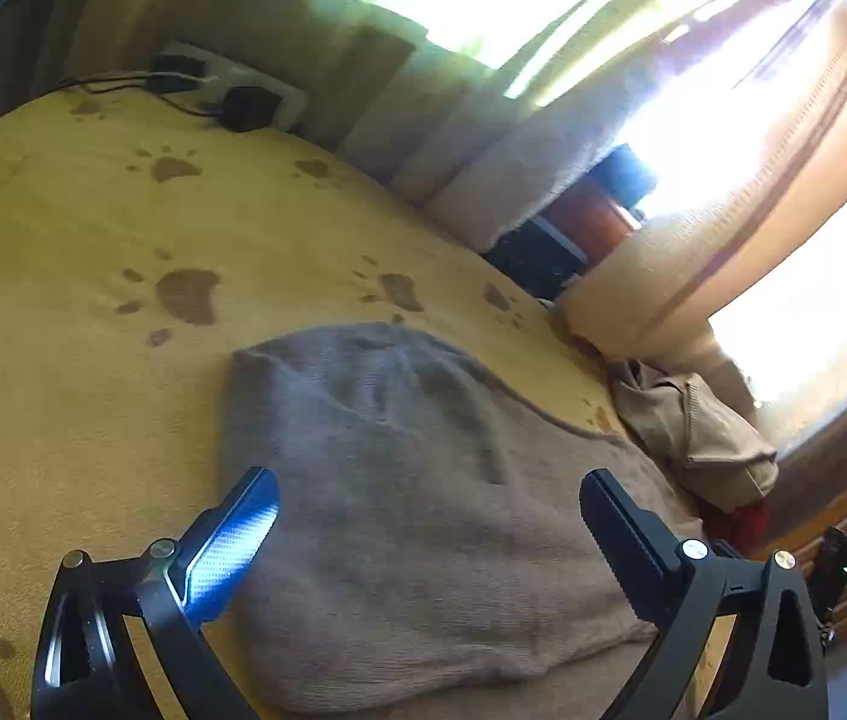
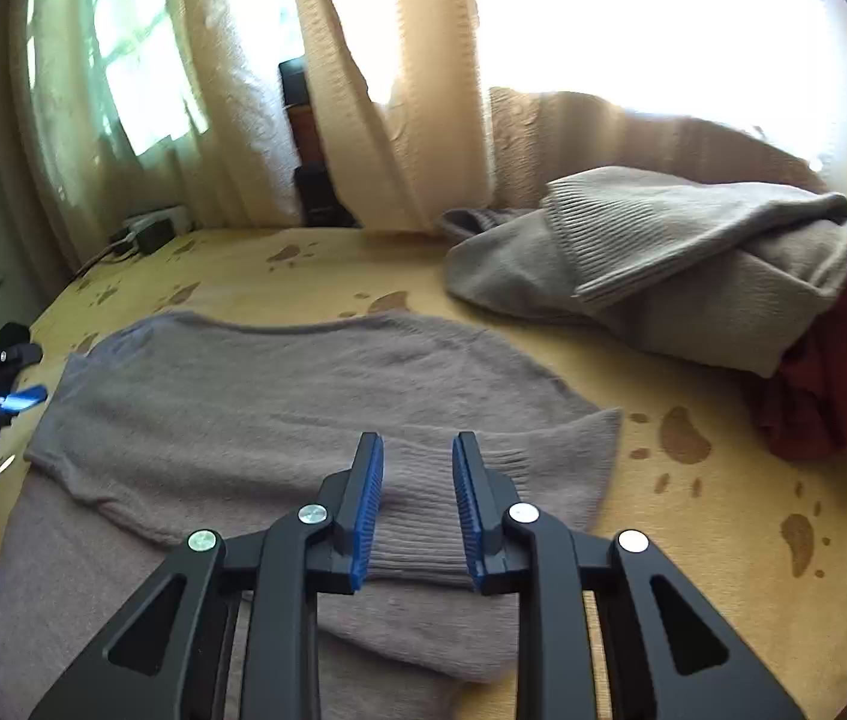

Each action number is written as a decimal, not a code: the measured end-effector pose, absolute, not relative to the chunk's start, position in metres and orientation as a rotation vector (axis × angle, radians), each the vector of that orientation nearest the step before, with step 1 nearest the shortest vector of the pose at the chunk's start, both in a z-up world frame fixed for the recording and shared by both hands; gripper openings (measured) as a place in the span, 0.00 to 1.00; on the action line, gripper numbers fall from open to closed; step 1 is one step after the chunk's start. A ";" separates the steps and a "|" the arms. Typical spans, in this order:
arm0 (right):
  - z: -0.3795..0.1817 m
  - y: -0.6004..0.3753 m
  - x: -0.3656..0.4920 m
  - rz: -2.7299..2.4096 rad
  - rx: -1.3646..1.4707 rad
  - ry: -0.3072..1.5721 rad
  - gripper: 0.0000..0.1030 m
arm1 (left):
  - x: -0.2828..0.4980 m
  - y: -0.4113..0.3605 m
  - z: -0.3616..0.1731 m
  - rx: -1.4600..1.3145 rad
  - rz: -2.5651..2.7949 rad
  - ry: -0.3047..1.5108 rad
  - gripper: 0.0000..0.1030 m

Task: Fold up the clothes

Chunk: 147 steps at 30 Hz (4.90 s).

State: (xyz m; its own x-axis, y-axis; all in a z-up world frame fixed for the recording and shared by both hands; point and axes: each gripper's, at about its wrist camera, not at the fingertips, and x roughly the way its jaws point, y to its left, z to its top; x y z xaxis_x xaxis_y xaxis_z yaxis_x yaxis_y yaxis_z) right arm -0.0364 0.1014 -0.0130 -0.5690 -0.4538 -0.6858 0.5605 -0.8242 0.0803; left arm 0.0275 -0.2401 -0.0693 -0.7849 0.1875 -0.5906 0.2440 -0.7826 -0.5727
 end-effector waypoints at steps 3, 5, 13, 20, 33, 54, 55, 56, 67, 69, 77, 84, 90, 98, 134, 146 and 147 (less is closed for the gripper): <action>-0.035 0.072 -0.034 -2.282 1.037 0.285 0.26 | 0.001 -0.215 -0.063 1.114 -2.843 0.952 0.99; -0.052 0.060 -0.035 -2.251 1.095 0.331 0.26 | -0.017 -0.209 -0.074 1.178 -2.803 0.863 0.99; -0.060 0.067 -0.039 -2.287 1.086 0.335 0.39 | -0.015 -0.239 -0.095 1.114 -2.665 0.719 0.99; -0.037 0.044 -0.031 -2.244 1.072 0.224 0.40 | -0.012 -0.242 -0.093 1.107 -2.671 0.748 0.99; -0.062 0.013 -0.028 -2.246 1.060 0.378 0.60 | -0.009 -0.260 -0.097 1.107 -2.693 0.799 0.99; -0.056 0.028 -0.011 -2.277 1.113 0.386 0.89 | 0.025 -0.195 -0.101 1.295 -2.692 0.306 0.99; -0.058 0.030 -0.006 -2.279 1.109 0.419 0.90 | 0.024 -0.194 -0.103 1.302 -2.680 0.270 0.99; -0.063 0.033 -0.004 -2.276 1.102 0.435 0.91 | 0.024 -0.193 -0.104 1.307 -2.670 0.243 0.99; -0.064 0.042 -0.012 -2.238 1.123 0.365 0.99 | 0.023 -0.194 -0.104 1.310 -2.668 0.243 0.99; -0.051 0.059 -0.004 -2.272 1.089 0.310 0.99 | 0.023 -0.195 -0.104 1.309 -2.675 0.251 0.99; -0.023 0.136 0.033 -2.323 1.064 0.151 1.00 | 0.022 -0.193 -0.105 1.313 -2.670 0.232 0.99; -0.040 0.195 0.086 -2.272 1.090 0.034 1.00 | 0.023 -0.191 -0.106 1.309 -2.671 0.236 0.99; -0.045 0.229 0.146 -2.276 1.053 0.092 1.00 | 0.022 -0.191 -0.106 1.311 -2.669 0.228 0.99; -0.055 0.221 0.225 -2.343 0.962 0.365 0.71 | 0.025 -0.193 -0.104 1.302 -2.691 0.247 0.99; -0.067 0.232 0.238 -2.237 1.057 0.066 0.57 | 0.273 -0.150 -0.096 1.756 -2.807 0.828 0.99; -0.069 0.235 0.243 -2.234 1.016 0.060 0.60 | 0.282 -0.116 -0.098 1.857 -2.859 0.807 0.99; -0.069 0.234 0.244 -2.237 1.007 0.068 0.60 | 0.282 -0.117 -0.098 1.854 -2.854 0.827 0.99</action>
State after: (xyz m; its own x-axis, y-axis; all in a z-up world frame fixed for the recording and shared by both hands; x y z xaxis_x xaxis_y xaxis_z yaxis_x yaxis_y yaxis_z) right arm 0.2436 0.2343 -0.0690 -0.4740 -0.5585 -0.6807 0.5988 -0.7713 0.2158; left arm 0.2817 -0.1172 -0.0976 -0.3933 0.5293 -0.7518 -0.0455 -0.8278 -0.5591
